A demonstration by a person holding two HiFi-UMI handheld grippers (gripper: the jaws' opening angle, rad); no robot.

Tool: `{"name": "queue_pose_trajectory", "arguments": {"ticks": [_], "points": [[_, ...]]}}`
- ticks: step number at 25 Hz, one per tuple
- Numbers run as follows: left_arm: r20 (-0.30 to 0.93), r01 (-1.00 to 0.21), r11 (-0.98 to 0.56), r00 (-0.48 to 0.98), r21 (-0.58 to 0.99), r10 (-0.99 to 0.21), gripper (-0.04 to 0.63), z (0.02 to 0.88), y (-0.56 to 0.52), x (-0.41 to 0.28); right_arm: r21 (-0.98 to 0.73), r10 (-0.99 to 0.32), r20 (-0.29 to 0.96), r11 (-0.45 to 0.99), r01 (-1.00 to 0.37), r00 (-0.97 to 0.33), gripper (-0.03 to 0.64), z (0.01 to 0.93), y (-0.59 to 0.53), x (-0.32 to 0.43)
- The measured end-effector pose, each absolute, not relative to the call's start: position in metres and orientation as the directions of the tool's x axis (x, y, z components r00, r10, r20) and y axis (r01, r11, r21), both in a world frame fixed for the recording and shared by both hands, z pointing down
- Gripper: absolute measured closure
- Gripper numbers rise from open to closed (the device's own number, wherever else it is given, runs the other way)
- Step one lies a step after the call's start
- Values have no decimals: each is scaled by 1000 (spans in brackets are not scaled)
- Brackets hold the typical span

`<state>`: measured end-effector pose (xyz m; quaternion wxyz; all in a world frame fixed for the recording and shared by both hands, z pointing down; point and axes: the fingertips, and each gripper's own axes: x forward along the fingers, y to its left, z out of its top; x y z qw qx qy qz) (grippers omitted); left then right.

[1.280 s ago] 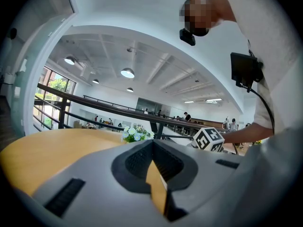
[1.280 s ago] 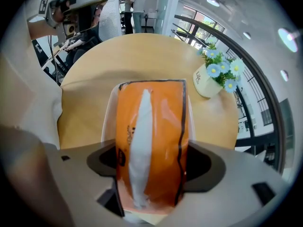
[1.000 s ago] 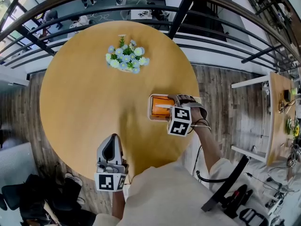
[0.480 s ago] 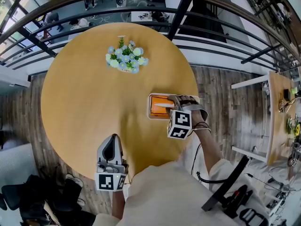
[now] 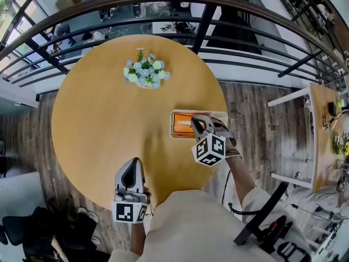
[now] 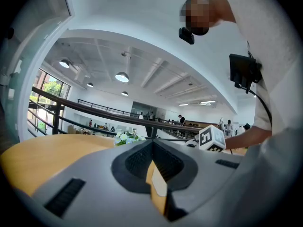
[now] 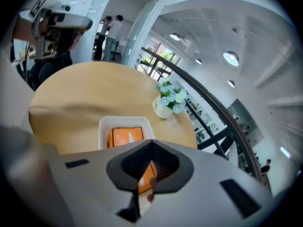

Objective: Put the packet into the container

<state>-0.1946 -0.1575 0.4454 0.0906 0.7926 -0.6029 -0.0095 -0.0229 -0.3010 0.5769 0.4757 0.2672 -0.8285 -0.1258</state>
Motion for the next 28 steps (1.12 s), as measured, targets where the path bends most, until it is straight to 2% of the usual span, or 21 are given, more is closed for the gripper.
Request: {"name": "queue_pose_trajectory", "arguments": {"ticks": [4,7,11,13,28], "points": [[79,-953,-266,279,142,-957,591,442,-153,-195,323,-619,601,766,-555,-505,612,553,-298,-21],[67,-951,-281,291,127,-954,591,436,-149,-191,202,-684,509,686,-699,-523,612,536,-298,-10],[55,-948,-298,305,111,-951,591,429,-144,-185,-28,-750,373,580,-814,-547,612,510,-296,10],[49,-945,-310,316,104,-948,591,426,-141,-181,-83,-790,316,529,-844,-526,612,497,-295,19],[-23,-877,-477,477,51,-879,591,397,-117,-162,85,-911,196,385,-919,-363,612,430,-208,15]]}}
